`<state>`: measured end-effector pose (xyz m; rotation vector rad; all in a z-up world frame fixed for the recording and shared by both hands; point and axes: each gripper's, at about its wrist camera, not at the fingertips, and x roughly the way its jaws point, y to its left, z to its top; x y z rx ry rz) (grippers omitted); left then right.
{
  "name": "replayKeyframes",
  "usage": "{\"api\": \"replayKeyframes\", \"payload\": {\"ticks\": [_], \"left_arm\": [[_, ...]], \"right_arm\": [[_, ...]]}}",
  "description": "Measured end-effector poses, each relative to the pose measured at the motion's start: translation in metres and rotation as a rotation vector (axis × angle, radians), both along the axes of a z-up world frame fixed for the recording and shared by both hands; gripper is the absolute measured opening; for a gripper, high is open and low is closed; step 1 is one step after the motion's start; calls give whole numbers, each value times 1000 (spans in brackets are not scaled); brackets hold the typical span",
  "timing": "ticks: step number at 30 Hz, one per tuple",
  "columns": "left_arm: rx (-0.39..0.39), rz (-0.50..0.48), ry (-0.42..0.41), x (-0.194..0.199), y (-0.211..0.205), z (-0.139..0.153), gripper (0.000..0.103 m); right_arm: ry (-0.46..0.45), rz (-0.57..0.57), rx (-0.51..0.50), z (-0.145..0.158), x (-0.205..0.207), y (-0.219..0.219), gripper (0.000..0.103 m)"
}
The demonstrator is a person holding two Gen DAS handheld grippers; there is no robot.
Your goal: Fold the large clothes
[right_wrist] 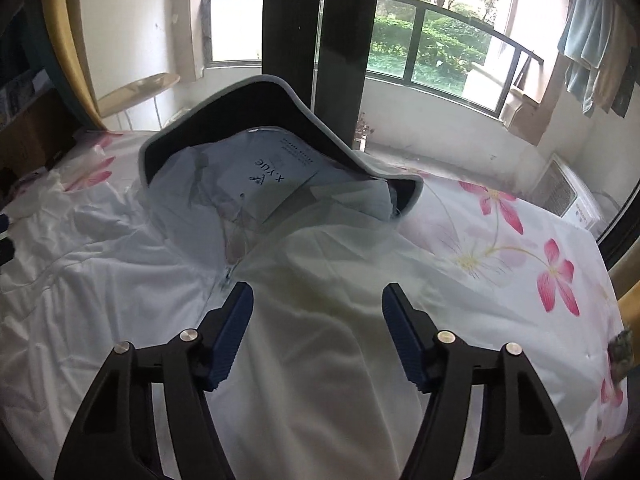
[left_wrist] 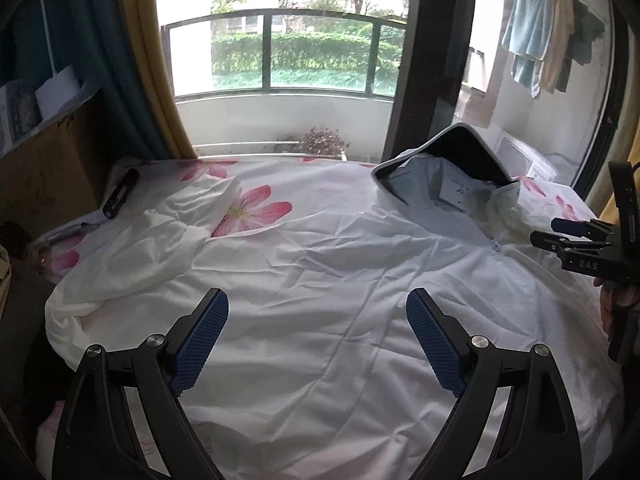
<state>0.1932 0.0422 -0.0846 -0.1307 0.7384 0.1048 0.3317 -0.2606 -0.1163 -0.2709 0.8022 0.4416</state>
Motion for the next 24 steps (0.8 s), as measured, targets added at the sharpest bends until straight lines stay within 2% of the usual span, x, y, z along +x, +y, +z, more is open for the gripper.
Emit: {"api": "replayKeyframes", "payload": {"ticks": [2,3,4,5,6,7,9,10,17,24], "left_arm": [[-7,6,4,0,3,-2,93],[-9,8,7,0,5,-3,93],[-13,10,9,1,6,-4,93],[-17,11,10,1,7,-5,93],[-17,12,9,0,8,-5,93],[-21,12,7,-1,9,-4,93],[-22,14,0,-3,11,-3,90],[-24,15,-3,-4,12,-2,85],[-50,8,-27,-13,17,5,83],[-75,-34,-77,-34,20,17,83]], "right_arm": [[-1,-3,-10,-5,7,4,66],[0,-4,-16,-8,9,5,61],[6,-7,-22,-12,13,6,48],[21,-14,-29,-16,17,7,41],[33,-15,-29,-19,19,8,27],[39,-10,-25,-20,20,8,18],[21,-12,-28,-16,19,6,7],[8,-16,-28,-12,18,5,4],[-94,-46,20,36,-5,-3,3],[-178,32,79,78,-51,34,3]]}}
